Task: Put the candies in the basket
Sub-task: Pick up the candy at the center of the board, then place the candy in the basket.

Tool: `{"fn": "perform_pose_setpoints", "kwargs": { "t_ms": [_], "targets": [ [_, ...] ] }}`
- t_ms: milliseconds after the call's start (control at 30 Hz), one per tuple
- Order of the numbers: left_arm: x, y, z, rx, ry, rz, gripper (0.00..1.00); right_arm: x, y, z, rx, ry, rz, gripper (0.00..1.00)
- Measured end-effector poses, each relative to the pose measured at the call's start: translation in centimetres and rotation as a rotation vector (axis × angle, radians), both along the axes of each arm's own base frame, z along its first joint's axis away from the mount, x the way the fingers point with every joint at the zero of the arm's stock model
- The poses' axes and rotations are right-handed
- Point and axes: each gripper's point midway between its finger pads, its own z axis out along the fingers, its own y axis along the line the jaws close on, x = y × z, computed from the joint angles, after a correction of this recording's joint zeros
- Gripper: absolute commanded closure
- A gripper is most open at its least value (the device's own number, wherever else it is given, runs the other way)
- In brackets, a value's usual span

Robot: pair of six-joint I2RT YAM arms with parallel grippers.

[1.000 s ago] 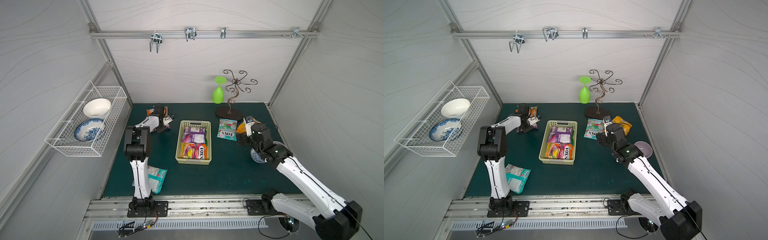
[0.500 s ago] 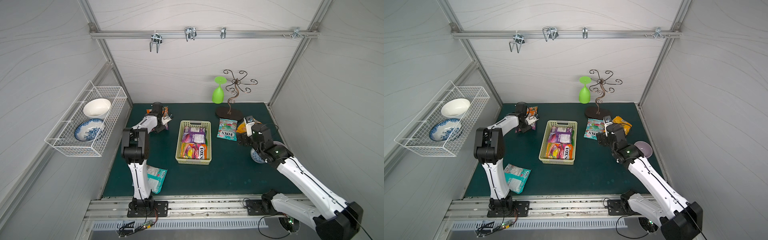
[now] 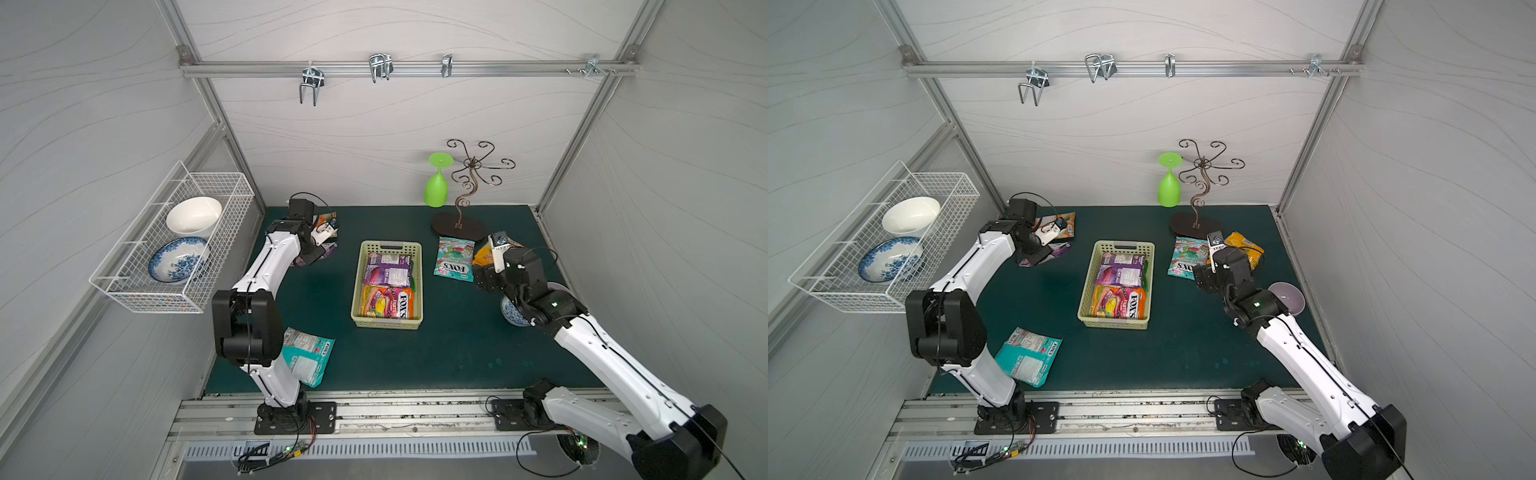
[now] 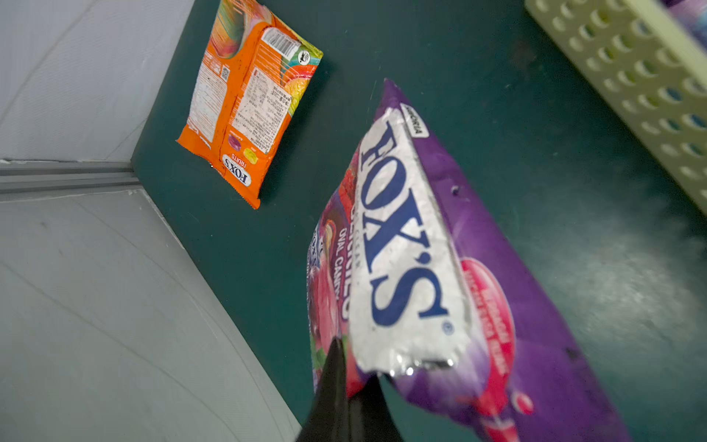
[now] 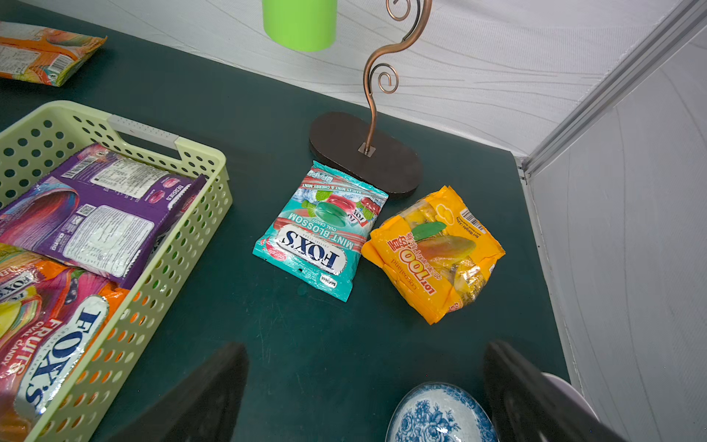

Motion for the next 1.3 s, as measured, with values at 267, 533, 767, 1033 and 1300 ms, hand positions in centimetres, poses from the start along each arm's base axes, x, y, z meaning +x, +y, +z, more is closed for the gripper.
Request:
{"fn": "perform_pose_setpoints", "kwargs": {
  "t_ms": [267,533,767,1033,1300],
  "targets": [
    [-4.4,-4.6,4.2,-0.079,0.026,-0.014,1.00,0.0,-0.1,0.0,-0.003,-0.001,-0.005,0.01],
    [-7.1,-8.8,8.2,-0.195,0.026,-0.009,1.00,0.1,-0.2,0.0,-0.006,-0.001,-0.010,0.01],
    [-9.5,-11.4,8.2,-0.244,0.086,-0.014,1.00,0.1,-0.3,0.0,-0.009,-0.003,-0.015,0.01],
    [-11.0,-14.0,7.6,-0.284,0.131,-0.018,1.00,0.1,-0.3,0.0,-0.009,-0.002,-0.015,0.01],
    [-12.1,-16.8,6.8,-0.278,0.158,-0.072,1.00,0.1,-0.3,0.0,-0.009,-0.003,-0.015,0.01]
  ]
}}
